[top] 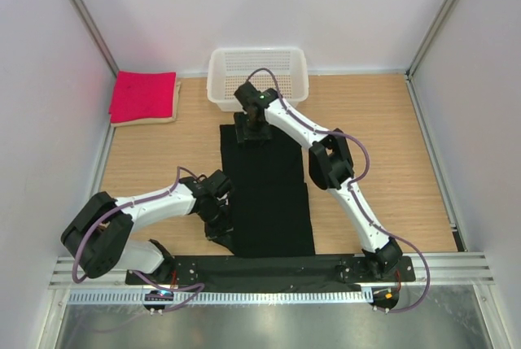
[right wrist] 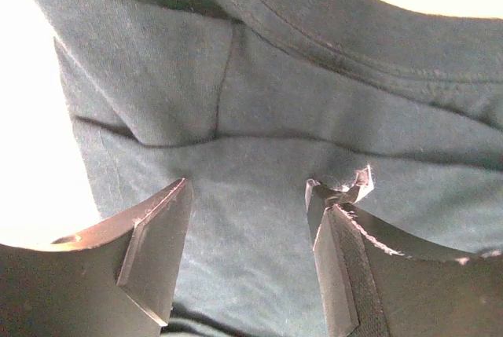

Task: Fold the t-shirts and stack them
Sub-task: Fold the tshirt

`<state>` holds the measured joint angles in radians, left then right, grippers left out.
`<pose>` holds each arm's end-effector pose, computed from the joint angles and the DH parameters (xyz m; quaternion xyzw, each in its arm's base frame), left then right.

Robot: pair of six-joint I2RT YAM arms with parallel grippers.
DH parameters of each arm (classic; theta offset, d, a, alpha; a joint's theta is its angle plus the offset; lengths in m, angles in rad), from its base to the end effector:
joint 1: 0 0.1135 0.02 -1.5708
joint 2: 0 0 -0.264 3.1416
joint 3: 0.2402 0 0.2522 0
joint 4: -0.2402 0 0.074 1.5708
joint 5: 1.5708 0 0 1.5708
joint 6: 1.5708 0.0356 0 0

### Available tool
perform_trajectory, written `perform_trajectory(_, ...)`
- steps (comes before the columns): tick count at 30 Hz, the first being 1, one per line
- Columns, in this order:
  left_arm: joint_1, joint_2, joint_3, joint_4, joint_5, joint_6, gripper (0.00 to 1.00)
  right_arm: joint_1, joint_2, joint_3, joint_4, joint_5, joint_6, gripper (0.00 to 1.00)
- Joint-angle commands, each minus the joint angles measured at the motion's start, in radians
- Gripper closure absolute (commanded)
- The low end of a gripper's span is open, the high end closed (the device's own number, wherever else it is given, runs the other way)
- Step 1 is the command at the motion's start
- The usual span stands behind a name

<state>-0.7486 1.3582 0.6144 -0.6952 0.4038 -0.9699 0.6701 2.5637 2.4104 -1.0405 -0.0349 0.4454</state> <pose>0.1364 -0.1458 0.1440 0.0948 -0.9730 0.1795 0.1094 0.4168 0.3318 0.1777 -0.1134 0.9756 0.1137 0.1499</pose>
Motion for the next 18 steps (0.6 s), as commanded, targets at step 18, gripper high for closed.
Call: perform_trajectory(18, -0.005, -0.022, 0.03, 0.008, -0.026, -0.003, 1.0, -0.115, -1.085, -1.178, 0.028, -0.19, 0.045, 0.31)
